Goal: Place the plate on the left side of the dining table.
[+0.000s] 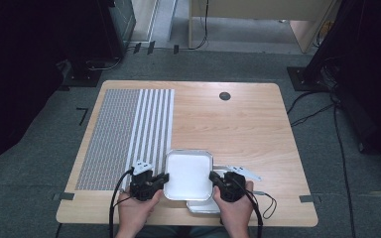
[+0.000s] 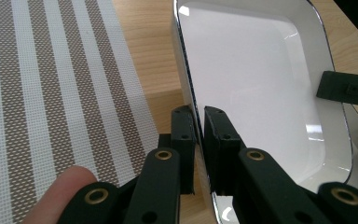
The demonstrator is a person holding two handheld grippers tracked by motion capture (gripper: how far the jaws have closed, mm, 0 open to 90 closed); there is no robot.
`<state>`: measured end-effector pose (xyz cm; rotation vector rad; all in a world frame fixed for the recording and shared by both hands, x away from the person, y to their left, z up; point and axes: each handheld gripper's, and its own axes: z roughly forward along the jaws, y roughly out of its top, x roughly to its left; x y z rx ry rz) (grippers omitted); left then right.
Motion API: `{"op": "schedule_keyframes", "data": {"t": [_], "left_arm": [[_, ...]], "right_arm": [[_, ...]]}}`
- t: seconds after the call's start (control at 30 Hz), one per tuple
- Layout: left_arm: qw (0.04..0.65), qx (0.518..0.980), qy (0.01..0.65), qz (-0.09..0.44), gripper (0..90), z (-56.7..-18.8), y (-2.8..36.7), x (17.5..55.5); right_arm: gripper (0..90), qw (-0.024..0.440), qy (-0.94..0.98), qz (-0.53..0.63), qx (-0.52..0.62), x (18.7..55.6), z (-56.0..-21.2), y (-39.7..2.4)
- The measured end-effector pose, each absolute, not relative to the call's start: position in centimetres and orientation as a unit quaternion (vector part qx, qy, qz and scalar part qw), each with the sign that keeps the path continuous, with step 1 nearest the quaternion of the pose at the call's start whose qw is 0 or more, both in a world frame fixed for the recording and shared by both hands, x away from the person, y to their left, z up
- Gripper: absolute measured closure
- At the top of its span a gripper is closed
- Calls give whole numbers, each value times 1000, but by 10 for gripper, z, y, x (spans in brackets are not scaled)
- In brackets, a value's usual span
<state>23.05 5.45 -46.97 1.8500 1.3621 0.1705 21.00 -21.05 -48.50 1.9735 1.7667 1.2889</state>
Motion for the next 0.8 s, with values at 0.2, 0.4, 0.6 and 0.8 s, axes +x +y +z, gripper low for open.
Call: {"op": "schedule_keyframes", "data": {"t": [0.2, 0.4, 0.6, 0.8], "left_arm": [[406, 739, 536, 47, 825, -473, 54, 230], [407, 743, 530, 38, 817, -474, 49, 230], [403, 746, 528, 45, 810, -474, 45, 230], [399, 750, 525, 45, 803, -476, 43, 231]], "right_arm": [[898, 87, 601, 428, 669, 210, -485, -213], [892, 76, 602, 420, 675, 208, -488, -221], [879, 69, 602, 419, 677, 208, -497, -225], [867, 79, 609, 414, 672, 215, -498, -225]]}}
